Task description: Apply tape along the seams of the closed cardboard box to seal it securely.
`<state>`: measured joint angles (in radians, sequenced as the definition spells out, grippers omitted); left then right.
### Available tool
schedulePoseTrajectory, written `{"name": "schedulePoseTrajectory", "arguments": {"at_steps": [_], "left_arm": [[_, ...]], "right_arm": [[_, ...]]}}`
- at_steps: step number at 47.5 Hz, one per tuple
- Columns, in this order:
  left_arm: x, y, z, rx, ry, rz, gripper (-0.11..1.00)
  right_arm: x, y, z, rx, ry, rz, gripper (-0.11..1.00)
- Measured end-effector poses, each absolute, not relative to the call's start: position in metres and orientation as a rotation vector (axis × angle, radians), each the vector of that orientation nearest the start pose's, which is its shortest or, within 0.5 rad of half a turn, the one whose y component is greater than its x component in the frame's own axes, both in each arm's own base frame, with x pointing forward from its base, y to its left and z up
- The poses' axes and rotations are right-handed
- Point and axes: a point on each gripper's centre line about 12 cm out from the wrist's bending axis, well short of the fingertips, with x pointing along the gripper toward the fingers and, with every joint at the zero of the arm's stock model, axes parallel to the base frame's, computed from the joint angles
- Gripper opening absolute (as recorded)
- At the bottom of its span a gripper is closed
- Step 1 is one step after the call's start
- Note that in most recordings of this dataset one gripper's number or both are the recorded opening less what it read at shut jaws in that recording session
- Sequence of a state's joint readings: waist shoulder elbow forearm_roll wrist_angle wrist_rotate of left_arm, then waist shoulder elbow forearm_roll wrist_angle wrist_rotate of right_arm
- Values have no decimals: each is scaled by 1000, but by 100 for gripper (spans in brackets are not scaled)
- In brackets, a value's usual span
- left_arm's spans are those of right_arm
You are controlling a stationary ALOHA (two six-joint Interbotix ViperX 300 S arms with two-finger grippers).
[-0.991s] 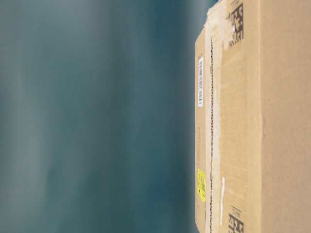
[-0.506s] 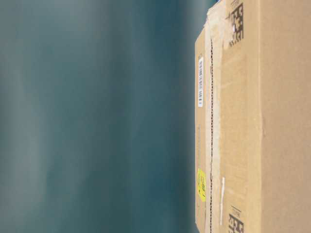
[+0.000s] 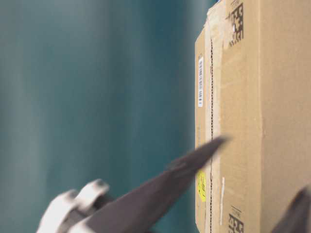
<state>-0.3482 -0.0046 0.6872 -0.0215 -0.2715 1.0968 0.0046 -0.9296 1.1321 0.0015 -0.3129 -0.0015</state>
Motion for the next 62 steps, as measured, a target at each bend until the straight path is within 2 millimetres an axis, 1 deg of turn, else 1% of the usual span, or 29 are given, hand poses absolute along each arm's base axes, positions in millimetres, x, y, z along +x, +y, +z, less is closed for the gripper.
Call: {"name": "schedulePoseTrajectory", "arguments": {"at_steps": [4,10,19,23,29,36,38,41,43,48,51,62], "left_arm": [[386,-139,179,1153,203,-544,52],[403,-145,155,1211,228,-578,52],[427,-154,133,1238,246,-598,52],[436,-158,127,1239,243,-597,52],[448,-162,126,1238,221,-582,51],[454,-164,126,1238,206,-573,50],[454,-164,126,1238,206,-573,48],[454,-164,126,1236,205,-571,40],[454,-164,127,1236,206,-572,33],[454,-163,124,1238,225,-583,10],[453,-161,122,1238,240,-589,1],[452,-161,120,1239,258,-601,0]], "right_arm": [[206,1,307,-7,-110,5,0],[206,1,307,-18,-112,7,0],[207,2,306,-31,-107,10,0],[207,2,306,-31,-106,10,0],[207,2,305,-34,-94,11,0],[207,2,302,-37,-69,12,0],[207,2,301,-37,-61,12,0],[207,2,300,-40,-57,12,0],[207,2,300,-40,-54,12,0],[207,2,300,-40,-51,12,0],[207,2,300,-42,-51,12,0],[208,2,299,-43,-46,12,0]]}}
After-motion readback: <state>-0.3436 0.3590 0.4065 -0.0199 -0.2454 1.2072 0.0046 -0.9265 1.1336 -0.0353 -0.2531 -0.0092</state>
